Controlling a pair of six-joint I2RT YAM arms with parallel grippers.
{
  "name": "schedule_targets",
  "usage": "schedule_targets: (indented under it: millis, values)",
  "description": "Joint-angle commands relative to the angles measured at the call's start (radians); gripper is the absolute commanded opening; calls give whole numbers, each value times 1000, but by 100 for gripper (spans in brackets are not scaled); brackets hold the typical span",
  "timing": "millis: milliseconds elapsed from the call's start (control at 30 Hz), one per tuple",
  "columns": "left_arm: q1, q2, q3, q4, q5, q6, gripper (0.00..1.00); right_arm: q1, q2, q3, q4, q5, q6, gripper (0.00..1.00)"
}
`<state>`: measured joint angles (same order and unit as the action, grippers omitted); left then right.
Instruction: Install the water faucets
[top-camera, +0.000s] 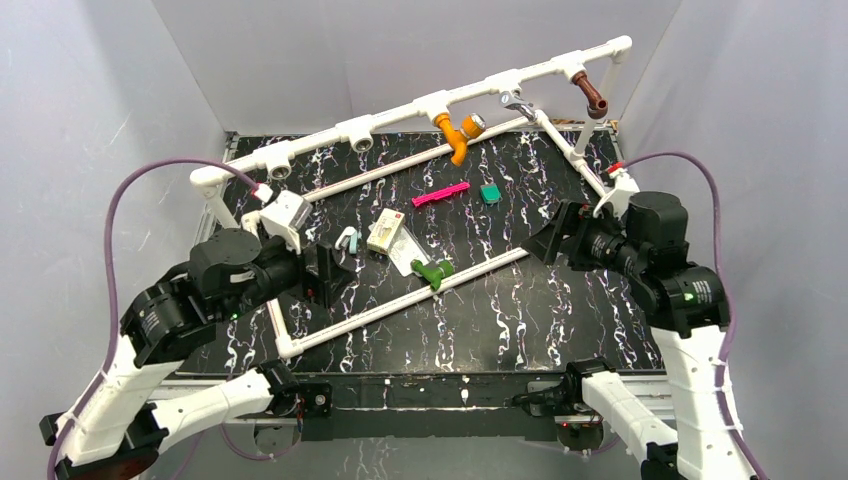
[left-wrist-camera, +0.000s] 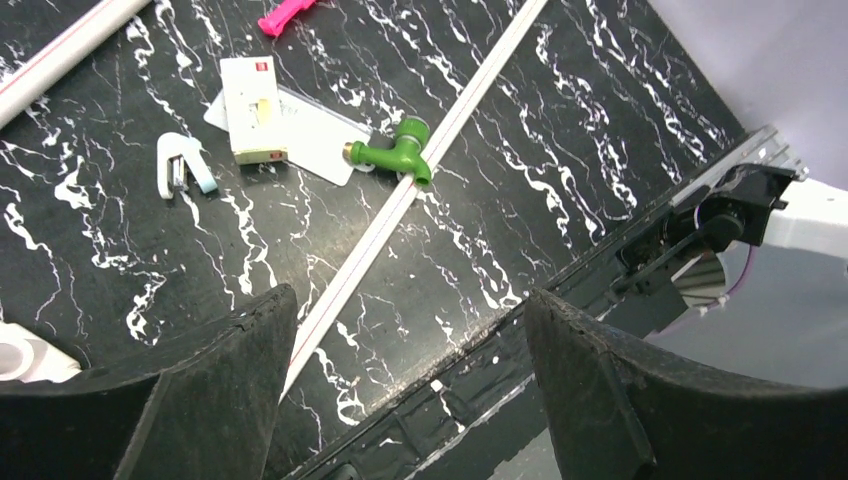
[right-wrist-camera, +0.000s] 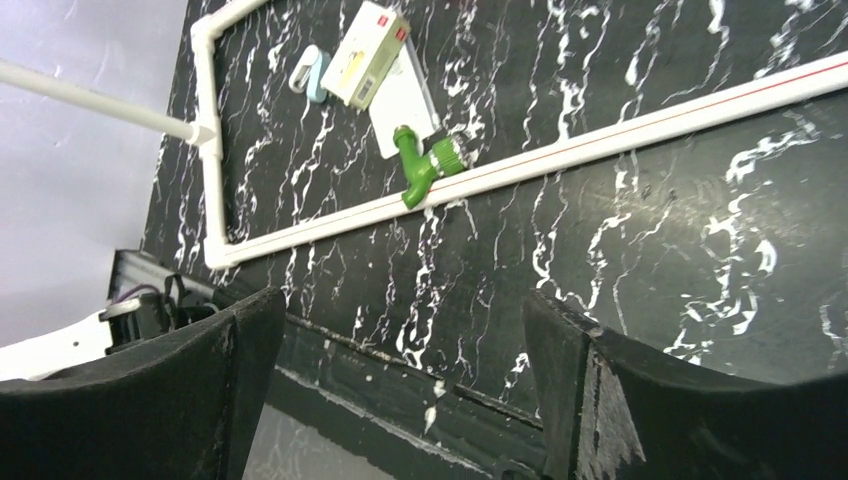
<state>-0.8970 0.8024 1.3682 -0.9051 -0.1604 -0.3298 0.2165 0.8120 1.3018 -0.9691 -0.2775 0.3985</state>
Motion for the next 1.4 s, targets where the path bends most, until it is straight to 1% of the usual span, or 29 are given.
schedule_targets:
  millis: [0,100,300,433,567,667,833,1000,1233,1367]
  values:
    - [-5,12,-5,2,-45,-22,81,2,10,-70,61,-96,39,93]
    - [-3,22,-4,-22,-63,-26,81,2,9,-121,100,-120,76,91]
    - [-4,8,-28,-15,-67,-53,81,4,24,-227,140,-136,157,86]
    - [-3,15,-33,-15,-53,-54,81,7,24,-289,179,-124,209,84]
    - [-3,19,-47,-12,-41,-58,80,45,32,-354,234,-90,271,80]
    - [-3,28,-49,-11,-27,-59,80,114,46,-393,276,-22,325,79]
    - [-3,29,-61,-9,-22,-62,80,291,107,-429,339,143,426,78]
    - [-4,22,-77,-17,-18,-76,80,409,201,-405,366,301,477,75]
    - [-3,11,-82,-24,-26,-84,80,573,340,-403,489,484,554,71]
    - [-3,10,-72,-37,-28,-84,80,666,447,-353,514,601,576,70]
